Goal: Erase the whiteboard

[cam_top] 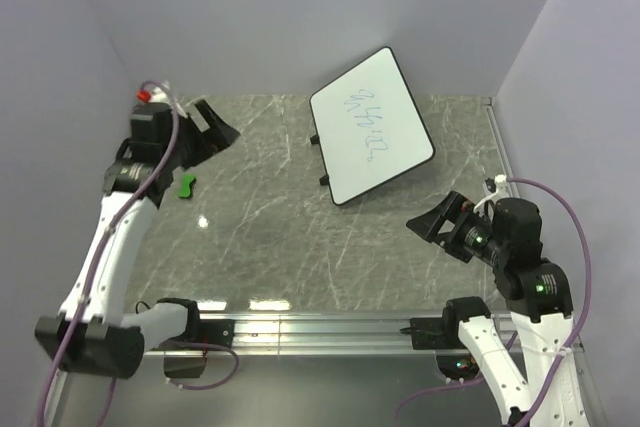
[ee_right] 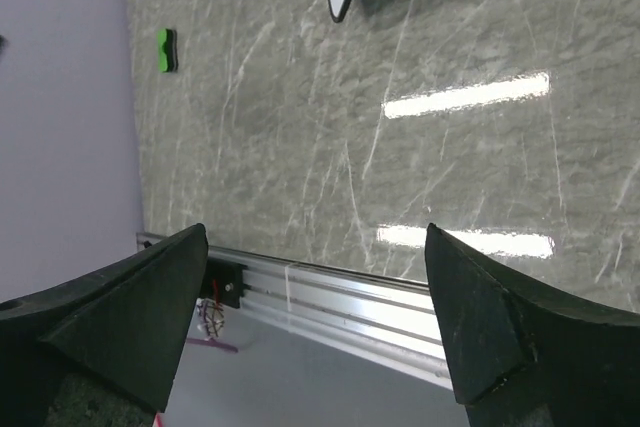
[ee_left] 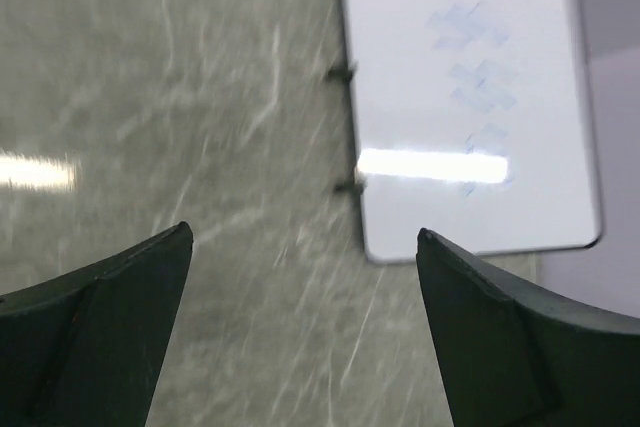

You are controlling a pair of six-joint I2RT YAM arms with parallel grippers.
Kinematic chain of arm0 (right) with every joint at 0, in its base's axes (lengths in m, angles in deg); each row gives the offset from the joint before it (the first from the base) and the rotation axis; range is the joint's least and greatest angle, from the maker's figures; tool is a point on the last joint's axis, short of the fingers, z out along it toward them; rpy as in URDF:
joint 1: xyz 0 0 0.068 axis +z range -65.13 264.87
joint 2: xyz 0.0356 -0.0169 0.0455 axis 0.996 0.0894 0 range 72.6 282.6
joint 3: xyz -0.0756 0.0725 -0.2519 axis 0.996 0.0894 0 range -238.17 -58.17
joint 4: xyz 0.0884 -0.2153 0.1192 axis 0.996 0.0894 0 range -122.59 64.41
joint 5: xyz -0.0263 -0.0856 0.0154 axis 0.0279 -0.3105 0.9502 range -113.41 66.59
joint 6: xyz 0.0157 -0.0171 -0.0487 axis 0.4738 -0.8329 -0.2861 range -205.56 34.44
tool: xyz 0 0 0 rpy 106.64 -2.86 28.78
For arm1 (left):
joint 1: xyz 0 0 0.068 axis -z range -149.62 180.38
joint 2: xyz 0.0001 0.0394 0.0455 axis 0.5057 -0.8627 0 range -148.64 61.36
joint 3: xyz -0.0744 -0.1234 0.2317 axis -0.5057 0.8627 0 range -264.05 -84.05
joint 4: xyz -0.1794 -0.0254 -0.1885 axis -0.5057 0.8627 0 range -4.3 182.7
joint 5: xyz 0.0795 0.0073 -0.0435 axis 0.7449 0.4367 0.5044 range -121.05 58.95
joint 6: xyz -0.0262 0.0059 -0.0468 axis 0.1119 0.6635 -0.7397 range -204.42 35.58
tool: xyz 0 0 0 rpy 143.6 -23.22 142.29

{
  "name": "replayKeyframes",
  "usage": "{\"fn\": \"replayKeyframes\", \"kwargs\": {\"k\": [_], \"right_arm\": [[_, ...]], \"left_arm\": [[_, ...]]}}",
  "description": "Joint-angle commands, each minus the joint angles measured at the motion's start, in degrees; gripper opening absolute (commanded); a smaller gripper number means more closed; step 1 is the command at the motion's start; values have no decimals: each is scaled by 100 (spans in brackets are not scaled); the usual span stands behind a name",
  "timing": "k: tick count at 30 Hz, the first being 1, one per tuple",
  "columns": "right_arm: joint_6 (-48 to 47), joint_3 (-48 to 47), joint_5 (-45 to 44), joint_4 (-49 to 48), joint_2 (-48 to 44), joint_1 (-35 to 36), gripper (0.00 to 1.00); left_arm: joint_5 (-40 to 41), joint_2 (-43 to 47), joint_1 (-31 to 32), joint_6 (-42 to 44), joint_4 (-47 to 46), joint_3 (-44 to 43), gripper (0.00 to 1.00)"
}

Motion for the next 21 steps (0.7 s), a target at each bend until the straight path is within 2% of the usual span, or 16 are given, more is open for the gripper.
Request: {"fn": "replayKeyframes", "kwargs": {"k": [1, 3, 5, 10, 12, 14, 15, 21], "right_arm": [[-43, -284, -13, 73, -101, 182, 94], [220, -153, -92, 38, -145, 243, 91], [317, -39, -66, 29, -180, 279, 87], [-76, -266, -758, 389, -233, 446, 88], [-358, -494, -962, 529, -172, 542, 90], [-692, -565, -1102, 574, -154, 595, 93], [-719, -626, -1182, 591, -163, 604, 99], [-939, -505, -858, 461, 179, 692, 100]], "left_arm": [[958, 745, 37, 37, -150, -82, 99], [929, 764, 28, 118, -416, 255, 99], [1289, 606, 28, -23, 3, 397, 99], [2115, 125, -7, 467, 488, 626, 99], [2003, -219, -156, 697, 612, 599, 91], [1871, -720, -331, 935, 534, 634, 88], [1800, -878, -393, 952, 490, 643, 87], [1668, -1968, -736, 1058, 156, 459, 94]]}}
